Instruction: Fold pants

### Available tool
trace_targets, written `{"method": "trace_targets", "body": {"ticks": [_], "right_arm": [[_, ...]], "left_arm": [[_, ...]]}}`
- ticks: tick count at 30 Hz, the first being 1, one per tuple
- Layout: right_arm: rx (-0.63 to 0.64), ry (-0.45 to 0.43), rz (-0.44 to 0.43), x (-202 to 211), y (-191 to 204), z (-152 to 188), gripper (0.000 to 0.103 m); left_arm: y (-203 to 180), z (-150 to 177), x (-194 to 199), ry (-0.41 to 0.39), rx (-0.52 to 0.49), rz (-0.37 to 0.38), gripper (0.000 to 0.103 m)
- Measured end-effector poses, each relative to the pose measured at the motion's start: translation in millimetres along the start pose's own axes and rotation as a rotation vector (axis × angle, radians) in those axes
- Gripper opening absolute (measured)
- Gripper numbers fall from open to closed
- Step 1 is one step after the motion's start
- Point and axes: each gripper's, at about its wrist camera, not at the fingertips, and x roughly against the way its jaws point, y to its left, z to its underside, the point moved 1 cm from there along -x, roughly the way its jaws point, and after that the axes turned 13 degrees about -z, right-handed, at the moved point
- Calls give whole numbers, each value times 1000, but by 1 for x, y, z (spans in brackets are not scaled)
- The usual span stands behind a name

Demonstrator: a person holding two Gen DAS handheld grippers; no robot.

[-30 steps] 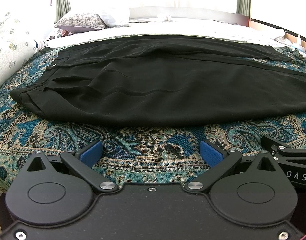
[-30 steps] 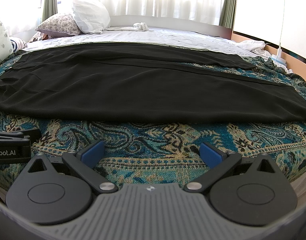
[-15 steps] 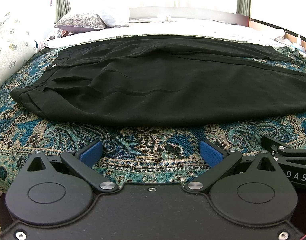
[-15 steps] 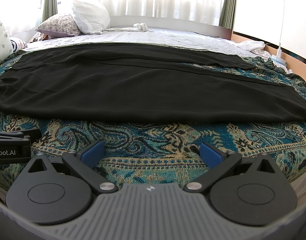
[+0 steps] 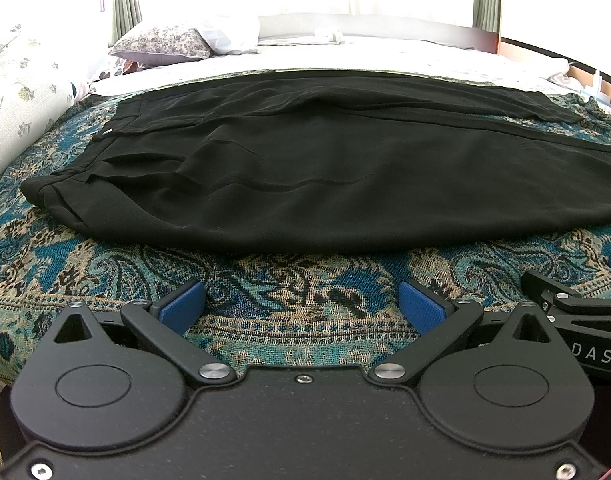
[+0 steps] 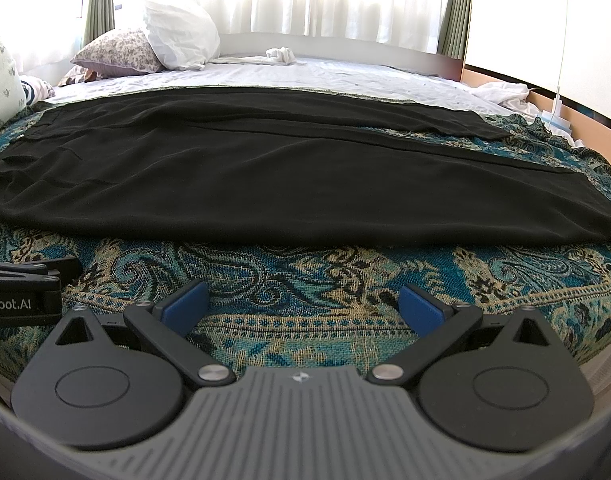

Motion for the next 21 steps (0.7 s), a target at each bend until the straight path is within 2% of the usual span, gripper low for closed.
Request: {"method": "trace_targets", "body": {"ticks": [7,12,15,17,19,21], "right_arm": [[-6,-6,5,0,1,1,103],[1,-40,8,4,-4,5,103],[-5,-60,10,6,-5,6,103],[-2,-68,9,7,-5,6,103],[-44,-93,-32,13,-13,3,103],[-84,-122,-53,19,-25,1,103]], "left_arm": [[6,0,-5,1,12,3,103],[7,3,2,-19,34,4,103],[10,0,4,-1,21,12,103],[19,-6,6,12,48,36,100],[33,-12,6,12,102,50,94],[51,-20,5,1,139,32,93]]}}
